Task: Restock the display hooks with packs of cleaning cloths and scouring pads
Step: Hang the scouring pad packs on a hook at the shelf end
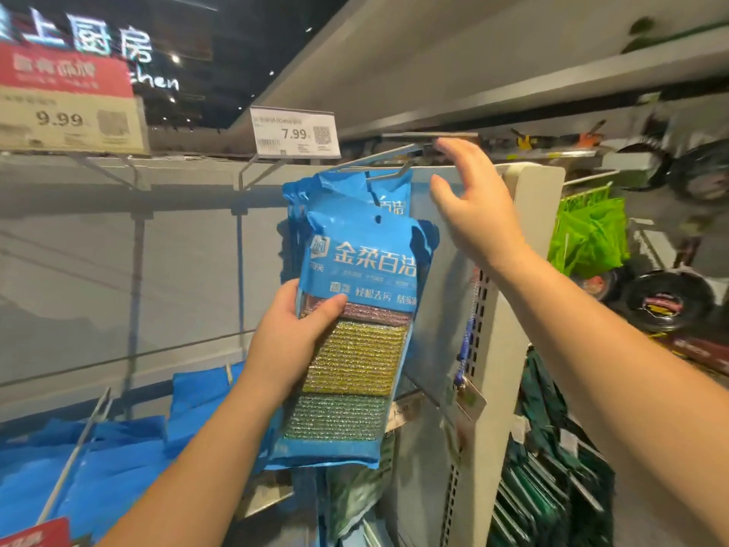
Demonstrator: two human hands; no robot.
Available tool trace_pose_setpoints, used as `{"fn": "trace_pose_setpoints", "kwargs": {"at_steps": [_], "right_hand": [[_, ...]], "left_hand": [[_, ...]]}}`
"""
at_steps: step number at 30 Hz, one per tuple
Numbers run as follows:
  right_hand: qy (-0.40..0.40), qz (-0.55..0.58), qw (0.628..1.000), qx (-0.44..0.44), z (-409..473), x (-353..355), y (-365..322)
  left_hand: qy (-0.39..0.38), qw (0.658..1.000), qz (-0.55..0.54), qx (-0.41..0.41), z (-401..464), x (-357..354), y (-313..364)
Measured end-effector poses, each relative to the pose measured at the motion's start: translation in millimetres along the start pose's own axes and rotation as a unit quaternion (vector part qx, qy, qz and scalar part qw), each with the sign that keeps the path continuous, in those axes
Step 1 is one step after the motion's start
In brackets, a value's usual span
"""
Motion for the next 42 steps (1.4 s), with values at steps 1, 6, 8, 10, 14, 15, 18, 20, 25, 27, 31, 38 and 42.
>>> {"fn": "trace_pose_setpoints", "kwargs": {"at_steps": [1,6,8,10,14,15,18,20,25,27,31,38,42], "right_hand": [[-0.013,-0.013,1.0,-0.002,2.5,4.1,-0.4],[-0.057,-0.062,0.996,-0.003,9.6,15.2,-1.2],[-0.075,-0.091,0.993,-0.002,11.2,17.0,1.2],[-0.096,-0.123,0.988,-0.002,11.7,18.2,3.3],[-0.114,-0.166,0.979,0.003,12.2,17.2,3.6],[-0.117,-0.175,0.978,0.003,13.2,16.1,3.9],[-0.12,-0.2,0.972,0.003,15.7,13.2,3.8],[-0.119,-0.214,0.969,0.005,16.3,11.7,3.8],[-0.106,-0.179,0.978,-0.021,-0.5,-2.3,11.0],[-0.083,-0.094,0.99,-0.065,-28.8,-21.2,20.1],[-0.087,0.073,0.976,-0.184,-93.7,-67.9,37.5],[-0.013,0.012,0.998,-0.061,-63.4,-39.3,14.9],[-0.051,-0.072,0.996,-0.029,-11.1,-8.6,2.5]], "left_hand": [[-0.004,1.0,-0.006,-0.007,5.6,-6.5,4.9],[-0.006,0.999,-0.028,-0.032,33.2,-29.1,24.3],[-0.003,0.998,-0.032,-0.047,41.2,-34.8,31.2],[-0.007,0.998,-0.037,-0.054,46.9,-40.5,37.6],[0.0,0.996,-0.05,-0.073,53.4,-48.2,48.1],[0.006,0.996,-0.055,-0.073,55.1,-48.9,49.1],[0.019,0.996,-0.064,-0.063,57.1,-50.8,50.5],[0.022,0.996,-0.064,-0.054,57.5,-52.3,49.7],[0.033,0.995,-0.089,-0.039,59.2,-54.0,45.4],[0.04,0.995,-0.092,-0.029,62.0,-52.8,43.6],[0.034,0.993,-0.11,0.011,65.3,-51.7,35.8],[0.026,0.996,-0.06,-0.061,57.5,-48.6,41.7],[0.029,0.994,-0.081,-0.066,59.0,-48.6,47.7]]}}
Point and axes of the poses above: each hand's wrist, its own z-axis towards the middle knuckle, its own x-axis out of the back of the hand, y = z × x, the point moved 3 cm from there along z, towards the middle knuckle, and after that the axes turned 13 degrees about -y, right-handed, at the moved point
